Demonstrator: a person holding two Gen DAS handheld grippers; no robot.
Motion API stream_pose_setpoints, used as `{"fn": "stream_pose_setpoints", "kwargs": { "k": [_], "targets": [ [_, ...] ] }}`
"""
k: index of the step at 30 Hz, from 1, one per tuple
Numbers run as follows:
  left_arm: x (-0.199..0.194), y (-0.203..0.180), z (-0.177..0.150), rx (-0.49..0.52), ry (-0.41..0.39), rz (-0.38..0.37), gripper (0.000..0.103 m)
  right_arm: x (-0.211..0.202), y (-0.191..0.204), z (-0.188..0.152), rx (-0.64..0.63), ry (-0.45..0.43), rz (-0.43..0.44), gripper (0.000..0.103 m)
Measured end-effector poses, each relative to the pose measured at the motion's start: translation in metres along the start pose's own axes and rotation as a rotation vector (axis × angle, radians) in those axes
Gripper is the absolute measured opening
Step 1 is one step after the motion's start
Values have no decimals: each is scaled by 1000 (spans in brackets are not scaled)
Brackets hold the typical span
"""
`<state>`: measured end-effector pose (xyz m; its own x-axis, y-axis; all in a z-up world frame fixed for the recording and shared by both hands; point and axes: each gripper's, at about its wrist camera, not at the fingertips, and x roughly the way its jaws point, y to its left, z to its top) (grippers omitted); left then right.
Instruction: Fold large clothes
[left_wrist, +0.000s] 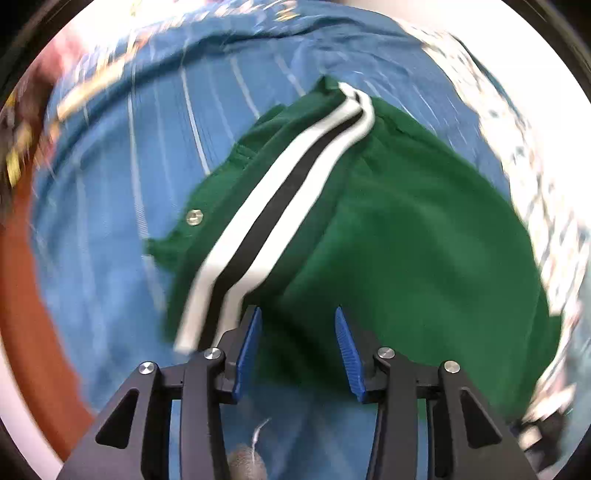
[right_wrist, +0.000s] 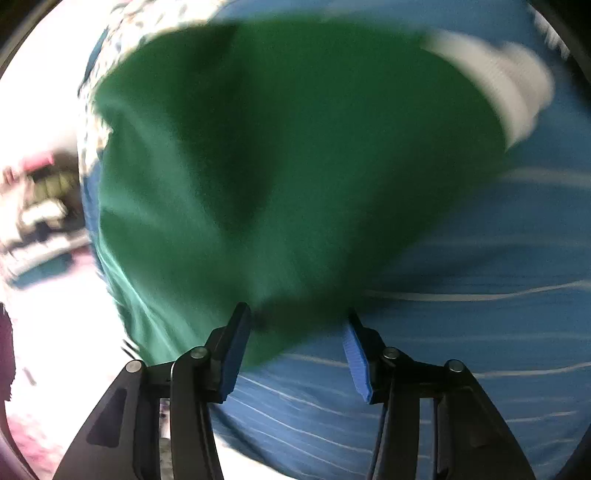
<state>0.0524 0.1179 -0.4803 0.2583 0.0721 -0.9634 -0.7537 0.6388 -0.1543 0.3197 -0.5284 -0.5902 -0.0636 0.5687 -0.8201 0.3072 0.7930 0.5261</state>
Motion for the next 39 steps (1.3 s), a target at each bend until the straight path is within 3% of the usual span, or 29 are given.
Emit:
{"fn": "stream_pose_setpoints", "kwargs": {
  "k": [1, 2, 3, 4, 6, 11, 14, 15, 16, 17, 18, 20, 23, 24, 27, 29, 30, 32, 34, 37, 39],
  "targets": [
    [-9, -3, -5, 46, -8, 34, 46, -13, 4, -1, -43, -10, -45, 52],
    [-18, -5, -15, 86, -20, 72, 66, -32, 12, -3, -99, -26, -103, 52],
    [-23, -7, -19, 109, -29, 99, 93, -45, 19, -2, -135, -43, -131, 53],
    [-25, -6, -24, 133, -37, 123, 98, -59, 29, 0, -171, -72, -137, 55],
    [-22, 0, -42, 160, -50, 164, 99, -73, 63, 14, -250, -114, -152, 77],
    [36, -9, -68, 241, -6, 257, 99, -39, 192, 90, -522, -233, -189, 81],
    [70, -10, -86, 268, 26, 287, 99, 3, 237, 136, -631, -148, -232, 81],
    [77, -11, -88, 271, 17, 300, 103, 14, 244, 149, -632, -120, -259, 58],
    [81, -12, -90, 273, -21, 303, 103, 21, 240, 155, -640, -90, -248, 28],
    [81, -13, -91, 272, -48, 298, 103, 31, 240, 158, -651, -40, -227, 12],
    [81, -13, -91, 271, -69, 293, 103, 33, 247, 158, -651, -52, -244, 10],
    [82, -11, -91, 268, -87, 280, 103, 9, 256, 154, -643, -130, -181, 8],
    [79, -9, -87, 280, -52, 255, 103, -41, 262, 154, -558, -242, 14, 8],
    [77, -7, -84, 279, -27, 242, 103, -46, 265, 155, -552, -261, 27, 8],
    [64, -1, -79, 263, 30, 216, 103, -22, 266, 179, -518, -281, -31, 8],
    [40, 5, -79, 241, 38, 195, 103, 29, 253, 214, -421, -207, -119, 12],
    [26, 8, -79, 237, 34, 194, 103, 48, 246, 227, -403, -164, -163, 22],
    [-9, 11, -74, 247, 3, 205, 103, 66, 236, 245, -318, -98, -164, 24],
    [-36, 5, -57, 272, -39, 223, 103, 38, 239, 240, -283, -193, -177, 38],
    [-45, -12, -18, 299, -105, 248, 103, -23, 254, 204, -321, -426, -230, 40],
    [-38, -24, 19, 276, -152, 234, 103, -45, 261, 179, -368, -479, -165, 40]
  ]
}}
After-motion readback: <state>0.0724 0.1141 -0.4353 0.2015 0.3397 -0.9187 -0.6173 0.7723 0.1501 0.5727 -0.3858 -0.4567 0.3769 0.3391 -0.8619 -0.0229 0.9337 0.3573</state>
